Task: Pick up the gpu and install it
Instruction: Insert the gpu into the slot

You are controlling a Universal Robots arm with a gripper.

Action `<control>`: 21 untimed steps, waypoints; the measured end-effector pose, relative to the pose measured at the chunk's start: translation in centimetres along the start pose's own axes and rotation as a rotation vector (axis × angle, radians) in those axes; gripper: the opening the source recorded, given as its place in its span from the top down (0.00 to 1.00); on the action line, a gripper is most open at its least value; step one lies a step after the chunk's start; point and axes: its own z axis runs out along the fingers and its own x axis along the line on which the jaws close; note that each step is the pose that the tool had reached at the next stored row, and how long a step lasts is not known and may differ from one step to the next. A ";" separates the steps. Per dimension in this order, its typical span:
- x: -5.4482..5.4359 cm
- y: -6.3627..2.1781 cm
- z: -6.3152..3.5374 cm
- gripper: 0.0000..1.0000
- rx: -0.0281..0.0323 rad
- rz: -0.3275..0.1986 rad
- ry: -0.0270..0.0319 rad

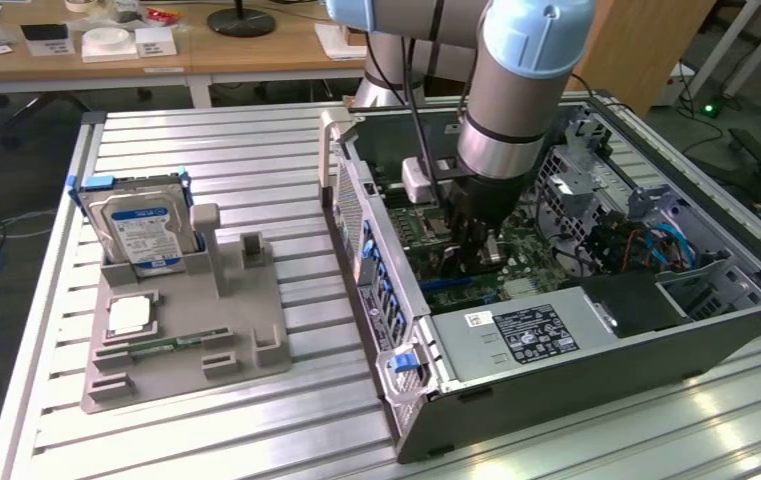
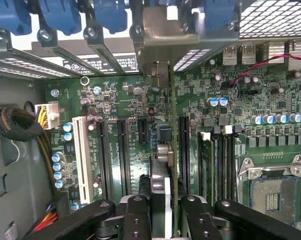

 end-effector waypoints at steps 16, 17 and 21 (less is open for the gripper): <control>0.0 0.30 0.86 0.72 0.0012 -0.002 0.0000; 0.0 0.30 0.87 0.72 0.0014 -0.002 0.0000; 0.0 0.31 0.91 0.72 0.0017 -0.002 -0.0001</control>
